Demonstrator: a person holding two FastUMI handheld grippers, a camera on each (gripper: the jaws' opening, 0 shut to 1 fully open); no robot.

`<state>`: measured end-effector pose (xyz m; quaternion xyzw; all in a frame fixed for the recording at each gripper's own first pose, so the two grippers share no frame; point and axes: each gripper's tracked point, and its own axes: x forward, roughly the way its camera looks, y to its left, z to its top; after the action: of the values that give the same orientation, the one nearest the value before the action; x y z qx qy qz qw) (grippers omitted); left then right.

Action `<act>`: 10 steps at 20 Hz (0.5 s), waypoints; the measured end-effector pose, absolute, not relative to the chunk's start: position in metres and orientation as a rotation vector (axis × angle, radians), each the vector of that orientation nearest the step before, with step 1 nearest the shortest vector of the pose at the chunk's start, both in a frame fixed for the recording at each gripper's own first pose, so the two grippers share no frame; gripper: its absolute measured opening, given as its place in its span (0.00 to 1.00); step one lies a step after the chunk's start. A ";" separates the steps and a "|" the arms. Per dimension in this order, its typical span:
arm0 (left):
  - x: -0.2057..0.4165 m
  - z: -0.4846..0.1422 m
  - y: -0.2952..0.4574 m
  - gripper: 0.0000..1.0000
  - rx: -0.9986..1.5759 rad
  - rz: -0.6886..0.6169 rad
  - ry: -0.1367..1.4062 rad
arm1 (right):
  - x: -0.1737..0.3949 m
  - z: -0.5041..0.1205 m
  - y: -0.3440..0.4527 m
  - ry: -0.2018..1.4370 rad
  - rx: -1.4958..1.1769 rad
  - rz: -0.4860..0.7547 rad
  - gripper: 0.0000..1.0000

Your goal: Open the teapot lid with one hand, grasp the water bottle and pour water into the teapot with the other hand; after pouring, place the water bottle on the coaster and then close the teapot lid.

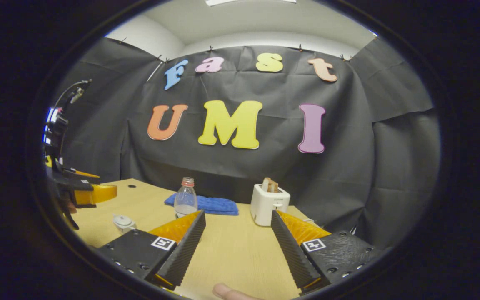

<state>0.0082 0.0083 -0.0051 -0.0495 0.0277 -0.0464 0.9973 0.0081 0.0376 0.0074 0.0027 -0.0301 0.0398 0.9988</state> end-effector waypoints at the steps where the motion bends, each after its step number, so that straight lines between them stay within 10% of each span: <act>1: 0.001 -0.004 0.009 1.00 -0.100 -0.092 0.060 | 0.003 0.011 0.035 -0.060 0.005 0.075 0.94; 10: -0.023 0.004 0.010 1.00 -0.007 -0.054 0.043 | -0.017 0.016 0.034 -0.054 -0.029 0.084 0.94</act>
<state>-0.0231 0.0102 0.0044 -0.0034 0.0214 -0.0272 0.9994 -0.0174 0.0339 0.0164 -0.0147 -0.0272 0.0418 0.9987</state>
